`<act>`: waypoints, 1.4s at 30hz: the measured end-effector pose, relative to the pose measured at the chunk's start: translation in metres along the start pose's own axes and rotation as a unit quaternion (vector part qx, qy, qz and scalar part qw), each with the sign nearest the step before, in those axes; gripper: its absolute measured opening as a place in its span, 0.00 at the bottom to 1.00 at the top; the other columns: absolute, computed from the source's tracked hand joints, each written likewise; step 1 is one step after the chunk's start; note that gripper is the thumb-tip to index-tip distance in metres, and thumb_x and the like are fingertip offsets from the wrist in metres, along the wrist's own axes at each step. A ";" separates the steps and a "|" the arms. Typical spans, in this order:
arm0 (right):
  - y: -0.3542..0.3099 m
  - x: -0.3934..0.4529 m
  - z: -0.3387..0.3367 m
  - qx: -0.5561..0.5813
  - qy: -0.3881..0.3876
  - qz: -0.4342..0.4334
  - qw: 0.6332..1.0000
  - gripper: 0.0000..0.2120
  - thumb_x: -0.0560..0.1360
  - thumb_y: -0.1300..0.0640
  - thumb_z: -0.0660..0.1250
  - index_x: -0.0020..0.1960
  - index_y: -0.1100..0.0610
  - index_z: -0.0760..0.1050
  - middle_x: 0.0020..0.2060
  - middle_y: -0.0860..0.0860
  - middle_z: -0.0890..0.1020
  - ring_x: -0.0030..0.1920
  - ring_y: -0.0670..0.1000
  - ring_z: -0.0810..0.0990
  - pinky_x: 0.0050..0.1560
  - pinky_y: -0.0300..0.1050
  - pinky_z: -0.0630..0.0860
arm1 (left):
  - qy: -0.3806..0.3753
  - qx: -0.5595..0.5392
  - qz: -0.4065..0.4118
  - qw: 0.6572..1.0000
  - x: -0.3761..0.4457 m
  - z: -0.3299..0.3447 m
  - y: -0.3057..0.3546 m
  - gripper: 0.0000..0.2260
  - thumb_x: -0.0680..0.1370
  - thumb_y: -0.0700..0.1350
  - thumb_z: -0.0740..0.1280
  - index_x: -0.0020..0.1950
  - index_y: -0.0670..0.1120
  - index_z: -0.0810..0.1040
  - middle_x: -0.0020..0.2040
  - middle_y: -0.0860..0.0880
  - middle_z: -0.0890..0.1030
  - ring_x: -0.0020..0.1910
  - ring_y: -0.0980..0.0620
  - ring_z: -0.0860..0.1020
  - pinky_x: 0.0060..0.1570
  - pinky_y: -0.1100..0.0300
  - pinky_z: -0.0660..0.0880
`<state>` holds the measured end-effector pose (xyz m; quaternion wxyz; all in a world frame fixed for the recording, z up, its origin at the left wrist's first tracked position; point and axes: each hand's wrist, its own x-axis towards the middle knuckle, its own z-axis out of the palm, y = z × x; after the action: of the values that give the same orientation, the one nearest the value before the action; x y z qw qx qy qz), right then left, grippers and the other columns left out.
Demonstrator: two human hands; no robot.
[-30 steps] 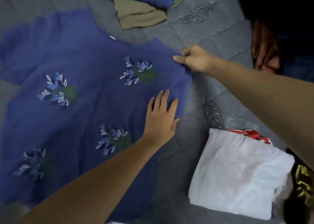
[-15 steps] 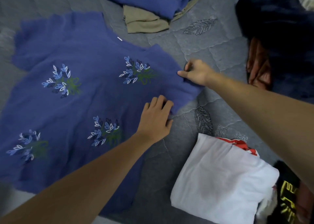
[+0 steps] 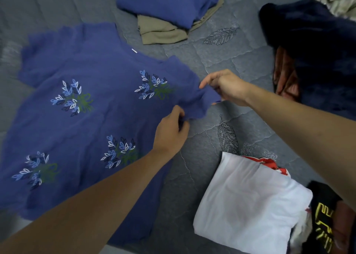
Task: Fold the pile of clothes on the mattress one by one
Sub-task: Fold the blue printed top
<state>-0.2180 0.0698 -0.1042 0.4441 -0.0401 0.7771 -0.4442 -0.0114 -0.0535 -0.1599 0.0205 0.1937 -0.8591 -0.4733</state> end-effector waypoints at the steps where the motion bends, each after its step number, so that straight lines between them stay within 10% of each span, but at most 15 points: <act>1: -0.007 -0.001 0.002 0.017 -0.022 0.014 1.000 0.20 0.76 0.74 0.52 0.52 0.61 0.81 0.28 0.48 0.76 0.26 0.45 0.74 0.28 0.41 0.79 | 0.012 -0.052 -0.050 0.997 -0.001 -0.005 -0.002 0.06 0.81 0.41 0.66 0.46 0.45 0.70 0.33 0.51 0.74 0.31 0.55 0.72 0.34 0.54 0.67; 5: -0.027 0.008 0.019 -0.061 -0.021 0.003 0.998 0.23 0.77 0.76 0.53 0.59 0.61 0.80 0.45 0.54 0.78 0.42 0.53 0.81 0.35 0.47 0.85 | 0.034 -0.134 -0.150 0.979 0.003 -0.016 -0.026 0.11 0.81 0.43 0.67 0.40 0.44 0.70 0.33 0.53 0.73 0.33 0.59 0.70 0.37 0.50 0.74; 10: -0.040 0.028 0.049 -0.249 0.023 -0.115 0.961 0.15 0.77 0.73 0.58 0.49 0.63 0.83 0.36 0.56 0.79 0.28 0.45 0.79 0.32 0.42 0.80 | 0.057 -0.187 -0.151 0.969 0.006 -0.027 -0.035 0.07 0.79 0.42 0.66 0.43 0.46 0.70 0.38 0.46 0.75 0.38 0.48 0.74 0.45 0.38 0.78; 13: -0.047 0.040 0.063 -0.355 0.030 -0.213 0.910 0.08 0.73 0.69 0.67 0.40 0.61 0.82 0.38 0.54 0.76 0.39 0.49 0.76 0.46 0.44 0.72 | 0.075 -0.211 -0.169 0.960 0.006 -0.036 -0.040 0.05 0.80 0.43 0.66 0.46 0.49 0.71 0.44 0.42 0.78 0.42 0.47 0.77 0.47 0.34 0.79; 22: -0.094 0.071 0.118 -0.326 -0.020 -0.185 0.927 0.17 0.82 0.56 0.67 0.36 0.60 0.72 0.31 0.54 0.71 0.34 0.48 0.67 0.37 0.47 0.65 | 0.072 -0.218 -0.202 0.952 0.016 -0.104 -0.068 0.16 0.80 0.46 0.71 0.36 0.45 0.70 0.29 0.57 0.70 0.35 0.52 0.70 0.43 0.33 0.79; 26: -0.120 0.092 0.150 -0.362 -0.014 -0.214 0.907 0.24 0.82 0.51 0.68 0.32 0.60 0.64 0.29 0.52 0.62 0.33 0.49 0.60 0.35 0.50 0.59 | 0.079 -0.248 -0.200 0.945 0.029 -0.140 -0.093 0.09 0.80 0.47 0.68 0.43 0.44 0.73 0.40 0.46 0.79 0.42 0.47 0.78 0.48 0.33 0.80; 29: -0.141 0.113 0.186 -0.388 -0.014 -0.258 0.885 0.20 0.83 0.52 0.66 0.37 0.61 0.68 0.29 0.51 0.66 0.34 0.51 0.64 0.37 0.50 0.60 | 0.097 -0.246 -0.197 0.944 0.039 -0.173 -0.122 0.11 0.80 0.49 0.66 0.46 0.41 0.72 0.43 0.42 0.78 0.46 0.36 0.80 0.46 0.33 0.81; 42: -0.261 0.219 0.373 -0.432 0.041 -0.382 0.816 0.18 0.84 0.43 0.59 0.47 0.55 0.77 0.44 0.59 0.84 0.48 0.65 0.80 0.44 0.56 0.74 | 0.160 -0.153 -0.175 0.959 0.090 -0.353 -0.243 0.08 0.82 0.44 0.66 0.44 0.47 0.73 0.37 0.50 0.77 0.35 0.51 0.76 0.38 0.46 0.80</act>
<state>-0.1657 -0.4318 -0.1366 0.1435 -0.5033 0.8289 -0.1976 0.0585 -0.4855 -0.1785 0.1039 0.4090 -0.7147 -0.5578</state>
